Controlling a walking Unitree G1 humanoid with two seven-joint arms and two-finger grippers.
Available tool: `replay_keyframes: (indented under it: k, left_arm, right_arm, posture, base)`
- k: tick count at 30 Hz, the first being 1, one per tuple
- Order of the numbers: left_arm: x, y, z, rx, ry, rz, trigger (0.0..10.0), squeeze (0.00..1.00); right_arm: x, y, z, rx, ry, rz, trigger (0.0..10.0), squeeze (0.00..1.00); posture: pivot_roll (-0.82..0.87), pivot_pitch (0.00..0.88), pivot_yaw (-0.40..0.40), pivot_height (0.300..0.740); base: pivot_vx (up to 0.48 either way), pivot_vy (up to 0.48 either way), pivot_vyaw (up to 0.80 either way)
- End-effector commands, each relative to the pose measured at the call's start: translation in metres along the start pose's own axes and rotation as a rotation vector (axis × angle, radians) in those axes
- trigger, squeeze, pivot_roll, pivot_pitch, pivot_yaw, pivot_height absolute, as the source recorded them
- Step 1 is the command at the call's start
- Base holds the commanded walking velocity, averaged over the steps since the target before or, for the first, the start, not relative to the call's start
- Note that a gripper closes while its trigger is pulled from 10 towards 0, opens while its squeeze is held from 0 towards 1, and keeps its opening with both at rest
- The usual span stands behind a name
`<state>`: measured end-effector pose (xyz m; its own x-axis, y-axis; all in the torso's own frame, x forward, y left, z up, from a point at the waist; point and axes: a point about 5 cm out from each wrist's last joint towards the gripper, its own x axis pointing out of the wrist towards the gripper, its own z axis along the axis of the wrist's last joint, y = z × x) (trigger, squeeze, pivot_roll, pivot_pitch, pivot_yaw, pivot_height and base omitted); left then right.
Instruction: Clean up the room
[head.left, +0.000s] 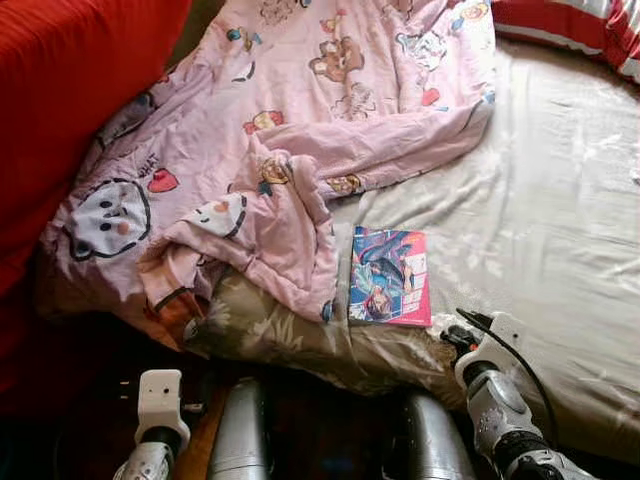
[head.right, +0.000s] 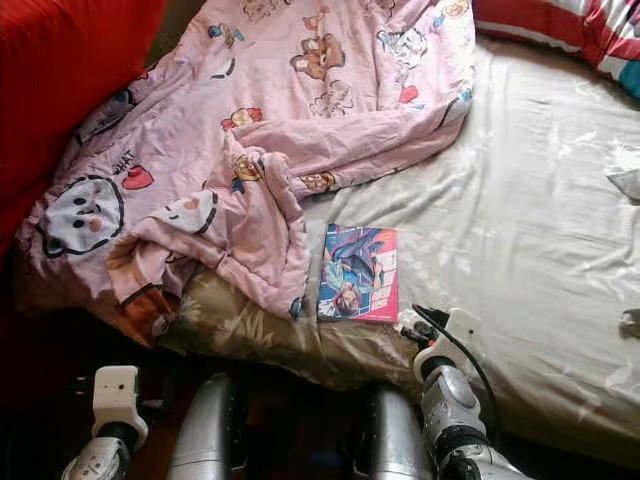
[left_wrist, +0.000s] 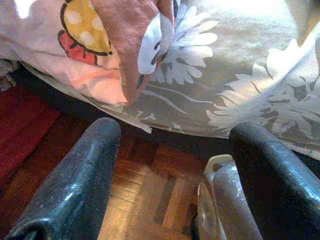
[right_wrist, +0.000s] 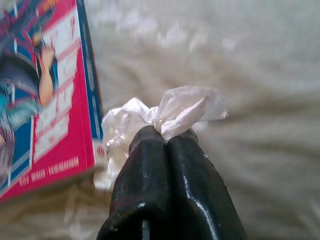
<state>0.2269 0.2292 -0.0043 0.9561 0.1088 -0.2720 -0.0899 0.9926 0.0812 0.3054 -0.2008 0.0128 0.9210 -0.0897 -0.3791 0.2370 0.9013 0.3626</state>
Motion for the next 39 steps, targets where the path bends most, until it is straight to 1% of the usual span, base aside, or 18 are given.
replay_keyframes:
  k: [1,3,7,8,10,14,16,20,21,22,24,25,26,27,31,34,39]
  left_arm:
    - [-0.007,0.002,-0.012,0.001,0.043,0.019,10.0,0.0]
    - [-0.005,0.002,-0.013,-0.003,0.05,0.024,10.0,0.0]
    - [-0.003,0.001,-0.014,-0.007,0.056,0.031,10.0,0.0]
    - [-0.002,0.001,-0.014,-0.013,0.059,0.038,10.0,0.0]
    - [-0.001,0.001,-0.015,-0.015,0.063,0.041,10.0,0.0]
    - [0.0,-0.002,-0.018,-0.014,0.077,0.037,10.0,0.0]
    - [0.0,-0.002,-0.02,-0.016,0.085,0.036,10.0,0.0]
    - [-0.001,-0.003,-0.022,-0.014,0.095,0.033,10.0,0.0]
    - [-0.001,-0.003,-0.023,-0.014,0.099,0.035,10.0,0.0]
    - [-0.001,-0.003,-0.023,-0.014,0.099,0.035,10.0,0.0]
    - [-0.001,-0.002,-0.023,-0.016,0.101,0.044,10.0,0.0]
    - [-0.001,0.0,-0.024,-0.024,0.102,0.057,10.0,0.0]
    - [-0.001,0.0,-0.025,-0.028,0.104,0.062,10.0,0.0]
    - [-0.001,0.001,-0.025,-0.03,0.107,0.065,10.0,0.0]
    - [0.0,0.001,-0.027,-0.041,0.124,0.079,10.0,0.0]
    - [0.001,0.001,-0.027,-0.044,0.126,0.081,10.0,0.0]
    - [0.002,0.001,-0.028,-0.05,0.137,0.085,10.0,0.0]
  right_arm:
    - [0.0,-0.002,0.004,-0.02,-0.028,-0.003,0.0,0.0]
    - [0.0,-0.001,0.011,-0.029,-0.079,0.02,0.0,0.0]
    - [-0.001,-0.001,0.014,-0.058,-0.11,0.043,0.0,0.0]
    - [-0.002,-0.001,0.014,-0.106,-0.119,0.065,0.0,0.0]
    - [-0.004,-0.002,0.012,-0.132,-0.124,0.081,0.0,0.0]
    - [-0.008,-0.003,0.008,-0.135,-0.128,0.115,0.0,0.0]
    - [-0.01,-0.005,0.007,-0.135,-0.137,0.113,0.0,0.0]
    - [-0.011,-0.007,0.006,-0.149,-0.141,0.114,0.0,0.0]
    - [-0.013,-0.008,0.005,-0.184,-0.146,0.113,0.0,0.0]
    - [-0.013,-0.008,0.005,-0.184,-0.146,0.113,0.0,0.0]
    - [-0.015,-0.007,0.005,-0.242,-0.16,0.122,0.0,0.0]
    - [-0.017,-0.008,0.004,-0.25,-0.17,0.123,2.2,0.0]
    - [-0.018,-0.009,0.003,-0.249,-0.172,0.119,8.3,0.0]
    - [-0.019,-0.01,0.001,-0.257,-0.168,0.113,10.0,0.0]
    - [-0.022,-0.018,-0.006,-0.275,-0.136,0.071,10.0,0.0]
    - [-0.021,-0.018,-0.007,-0.277,-0.13,0.067,10.0,0.0]
    - [-0.02,-0.02,-0.009,-0.29,-0.104,0.036,10.0,0.0]
  posture:
    - [0.1,0.201,-0.012,0.589]
    - [0.09,0.179,-0.024,0.589]
    - [0.09,0.159,-0.032,0.589]
    - [0.08,0.147,-0.037,0.589]
    - [0.08,0.139,-0.039,0.589]
    - [0.07,0.123,-0.041,0.589]
    - [0.06,0.106,-0.038,0.589]
    - [0.05,0.1,-0.039,0.589]
    - [0.06,0.095,-0.043,0.589]
    - [0.06,0.095,-0.043,0.589]
    - [0.06,0.095,-0.046,0.589]
    - [0.06,0.091,-0.049,0.589]
    - [0.06,0.087,-0.05,0.589]
    - [0.06,0.087,-0.05,0.589]
    - [0.07,0.077,-0.049,0.589]
    - [0.07,0.079,-0.049,0.589]
    - [0.07,0.072,-0.047,0.612]
  base:
    - [0.0,0.0,0.0]
    - [0.0,0.0,0.0]
    - [0.0,0.0,0.0]
    - [0.0,0.0,0.0]
    - [0.0,0.0,0.0]
    - [0.0,0.0,0.0]
    - [0.0,0.0,0.0]
    - [0.0,0.0,0.0]
    - [0.0,0.0,0.0]
    - [0.0,0.0,0.0]
    - [0.0,0.0,0.0]
    - [0.0,0.0,0.0]
    - [0.0,0.0,0.0]
    - [0.0,0.0,0.0]
    - [0.0,0.0,0.0]
    - [0.0,0.0,0.0]
    - [0.0,0.0,0.0]
